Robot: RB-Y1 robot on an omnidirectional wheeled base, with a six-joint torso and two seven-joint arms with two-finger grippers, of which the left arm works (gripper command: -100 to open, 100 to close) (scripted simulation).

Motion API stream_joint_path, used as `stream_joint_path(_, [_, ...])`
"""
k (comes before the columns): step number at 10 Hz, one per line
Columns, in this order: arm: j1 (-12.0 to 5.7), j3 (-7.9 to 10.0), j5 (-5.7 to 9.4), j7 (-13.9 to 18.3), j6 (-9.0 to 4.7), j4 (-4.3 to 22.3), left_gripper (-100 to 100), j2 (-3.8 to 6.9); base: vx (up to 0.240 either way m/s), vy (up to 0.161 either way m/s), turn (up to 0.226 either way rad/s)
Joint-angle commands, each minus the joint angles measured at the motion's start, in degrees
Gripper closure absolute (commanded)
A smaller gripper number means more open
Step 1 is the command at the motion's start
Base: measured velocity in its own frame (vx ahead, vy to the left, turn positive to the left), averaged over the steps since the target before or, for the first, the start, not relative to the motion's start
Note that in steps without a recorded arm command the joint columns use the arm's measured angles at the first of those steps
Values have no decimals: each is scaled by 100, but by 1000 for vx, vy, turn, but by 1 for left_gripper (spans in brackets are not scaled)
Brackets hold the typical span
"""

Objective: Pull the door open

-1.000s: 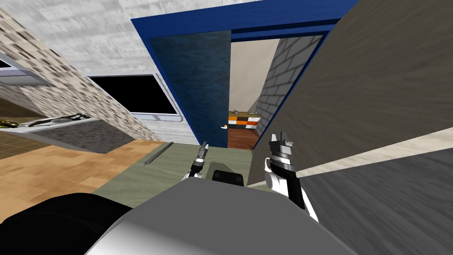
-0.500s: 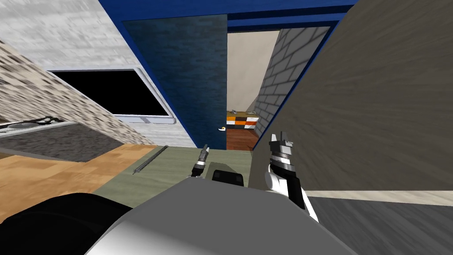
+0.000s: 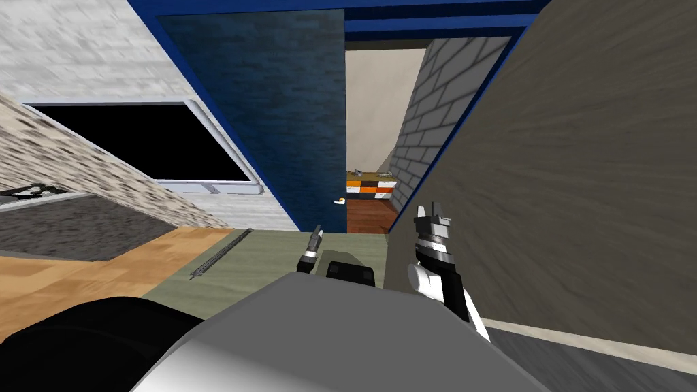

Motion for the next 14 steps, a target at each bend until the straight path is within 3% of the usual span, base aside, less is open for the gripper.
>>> stream_joint_path(1, [-6, -24, -6, -30, -55, 161, -100, -58, 127, 16, -38])
stream_joint_path(7, [-33, -103, 0, -98, -246, 906, -100, -318, 190, 15, -10])
stream_joint_path(14, [-50, -165, 3, -155, -375, 1427, -100, -578, 205, -38, 83])
